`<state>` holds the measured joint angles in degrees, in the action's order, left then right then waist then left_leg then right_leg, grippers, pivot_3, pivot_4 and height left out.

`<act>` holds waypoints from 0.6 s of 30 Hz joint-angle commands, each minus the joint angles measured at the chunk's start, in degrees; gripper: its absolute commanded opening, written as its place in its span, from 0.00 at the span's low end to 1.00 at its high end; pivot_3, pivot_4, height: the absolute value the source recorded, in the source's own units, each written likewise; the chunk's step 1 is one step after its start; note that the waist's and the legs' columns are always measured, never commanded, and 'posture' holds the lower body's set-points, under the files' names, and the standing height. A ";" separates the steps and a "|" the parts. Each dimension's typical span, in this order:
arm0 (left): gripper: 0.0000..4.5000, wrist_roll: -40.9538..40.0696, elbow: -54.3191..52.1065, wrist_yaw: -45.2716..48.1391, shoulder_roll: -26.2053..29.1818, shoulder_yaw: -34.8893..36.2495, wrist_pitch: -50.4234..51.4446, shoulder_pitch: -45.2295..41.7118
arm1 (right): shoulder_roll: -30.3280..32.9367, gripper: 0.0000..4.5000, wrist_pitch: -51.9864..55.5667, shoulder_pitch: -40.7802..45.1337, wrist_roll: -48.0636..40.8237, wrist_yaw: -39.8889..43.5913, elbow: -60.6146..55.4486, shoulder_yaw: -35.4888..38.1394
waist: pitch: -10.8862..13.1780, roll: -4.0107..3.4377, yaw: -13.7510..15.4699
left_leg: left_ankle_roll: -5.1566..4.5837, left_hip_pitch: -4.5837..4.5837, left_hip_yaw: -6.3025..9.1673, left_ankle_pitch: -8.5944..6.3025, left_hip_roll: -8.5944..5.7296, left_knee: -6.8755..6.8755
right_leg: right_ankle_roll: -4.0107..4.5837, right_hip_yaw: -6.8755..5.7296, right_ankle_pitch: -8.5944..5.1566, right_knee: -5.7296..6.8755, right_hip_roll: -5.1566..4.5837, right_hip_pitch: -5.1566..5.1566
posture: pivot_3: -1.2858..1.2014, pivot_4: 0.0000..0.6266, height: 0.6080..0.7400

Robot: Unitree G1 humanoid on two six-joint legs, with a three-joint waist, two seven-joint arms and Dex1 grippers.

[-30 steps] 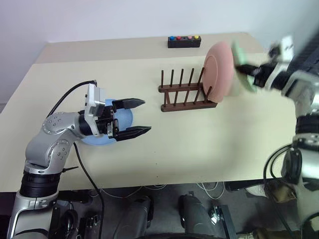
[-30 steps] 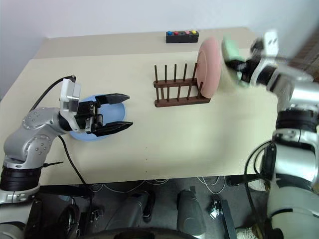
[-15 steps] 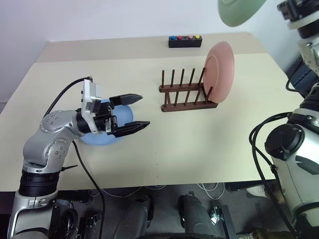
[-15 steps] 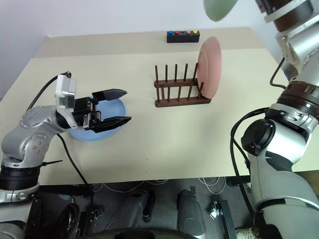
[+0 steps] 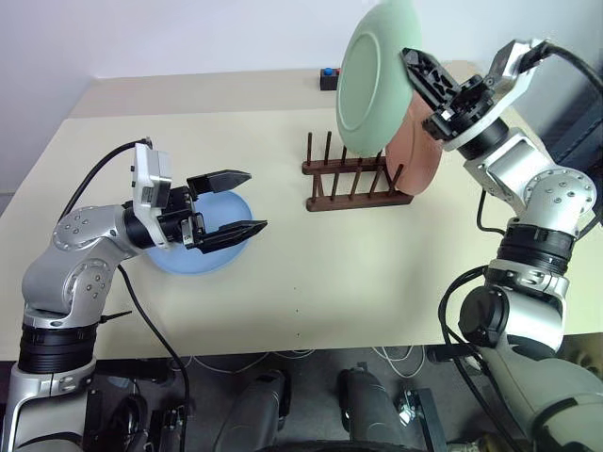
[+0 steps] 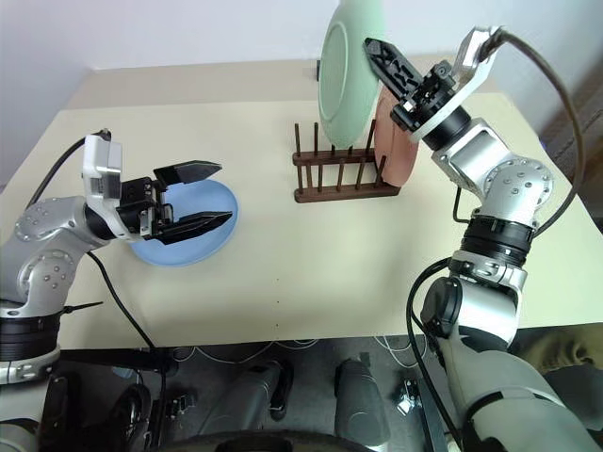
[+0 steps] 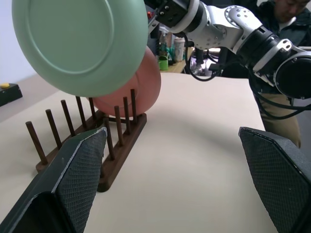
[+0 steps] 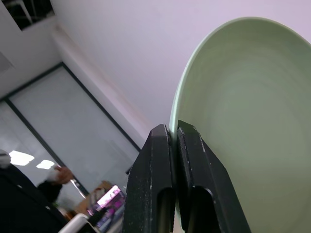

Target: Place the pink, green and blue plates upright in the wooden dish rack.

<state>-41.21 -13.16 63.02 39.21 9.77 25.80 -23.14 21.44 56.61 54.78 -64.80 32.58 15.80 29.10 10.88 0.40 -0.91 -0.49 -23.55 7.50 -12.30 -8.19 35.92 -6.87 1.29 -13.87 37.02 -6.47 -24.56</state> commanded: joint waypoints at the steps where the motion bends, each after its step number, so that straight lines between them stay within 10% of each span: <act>1: 1.00 -0.55 -0.63 0.04 0.54 1.09 -0.37 -0.55 | 0.06 0.01 -1.58 -0.29 -0.76 0.62 -4.14 -0.51 | 0.00 0.00 -0.02 | 0.00 0.00 0.00 0.00 0.00 0.00 | 0.00 0.00 0.00 0.00 0.00 0.00 | 0.52 0.24 1.00; 18: 1.00 -0.60 -0.26 0.70 1.51 2.50 -1.34 -1.06 | 2.98 0.01 -3.89 -2.75 3.55 0.68 -4.69 -3.86 | 0.00 0.00 -0.11 | 0.00 0.00 0.01 0.00 0.01 -0.03 | 0.00 0.00 0.00 -0.02 0.00 -0.01 | 0.52 0.24 1.00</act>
<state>-41.24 -13.08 63.60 40.23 10.47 25.54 -23.23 23.94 53.32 51.14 -60.80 32.64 13.53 24.81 10.88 0.41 -1.02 -0.49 -23.54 7.50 -12.30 -8.18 35.90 -6.87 1.29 -13.88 37.00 -6.47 -24.57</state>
